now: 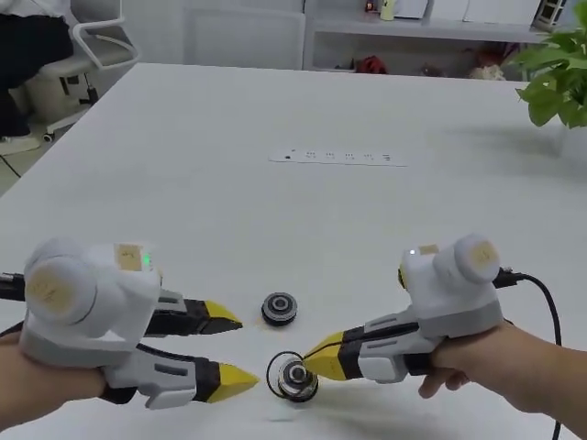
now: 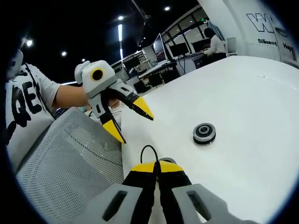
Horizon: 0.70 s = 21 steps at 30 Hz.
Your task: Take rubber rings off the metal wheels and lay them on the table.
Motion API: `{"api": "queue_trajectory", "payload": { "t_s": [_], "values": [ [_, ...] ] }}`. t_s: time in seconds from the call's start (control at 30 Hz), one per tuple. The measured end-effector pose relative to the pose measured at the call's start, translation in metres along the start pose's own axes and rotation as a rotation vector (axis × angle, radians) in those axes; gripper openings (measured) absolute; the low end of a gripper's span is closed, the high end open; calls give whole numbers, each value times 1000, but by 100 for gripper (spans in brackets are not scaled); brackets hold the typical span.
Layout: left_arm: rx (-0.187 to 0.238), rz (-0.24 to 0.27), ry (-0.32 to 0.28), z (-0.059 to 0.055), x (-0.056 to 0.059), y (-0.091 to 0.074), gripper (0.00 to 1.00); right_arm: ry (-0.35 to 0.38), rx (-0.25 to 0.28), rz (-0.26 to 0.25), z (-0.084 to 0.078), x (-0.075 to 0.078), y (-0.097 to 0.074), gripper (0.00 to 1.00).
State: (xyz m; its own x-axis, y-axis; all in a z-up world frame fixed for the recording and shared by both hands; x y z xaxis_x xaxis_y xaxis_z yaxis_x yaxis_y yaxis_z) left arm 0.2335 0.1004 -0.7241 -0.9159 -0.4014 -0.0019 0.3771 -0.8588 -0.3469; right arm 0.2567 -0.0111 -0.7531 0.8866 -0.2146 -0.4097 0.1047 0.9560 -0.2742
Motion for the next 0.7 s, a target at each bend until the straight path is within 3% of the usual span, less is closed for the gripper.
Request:
{"api": "queue_trajectory", "payload": {
  "t_s": [0.7],
  "values": [
    [20, 62, -18, -2, -9, -25, 42, -25, 23, 14, 24, -5, 14, 0]
  ]
}}
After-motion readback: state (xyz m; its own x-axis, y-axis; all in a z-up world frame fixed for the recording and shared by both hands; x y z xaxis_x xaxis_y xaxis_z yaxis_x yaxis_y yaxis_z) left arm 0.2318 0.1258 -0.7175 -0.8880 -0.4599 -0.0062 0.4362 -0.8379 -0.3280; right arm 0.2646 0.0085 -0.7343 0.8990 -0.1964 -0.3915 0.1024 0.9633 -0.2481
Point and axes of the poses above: the centre of the closed fingertips' face, and the gripper's own axes: y roughly forward along the fingers, x roughly to its right, z roughly out of its top, the point moved 4 cm from there along -y, roughly backward along the fingers, and after that the axes turned 12 degrees about x, right-handed, at the moved point
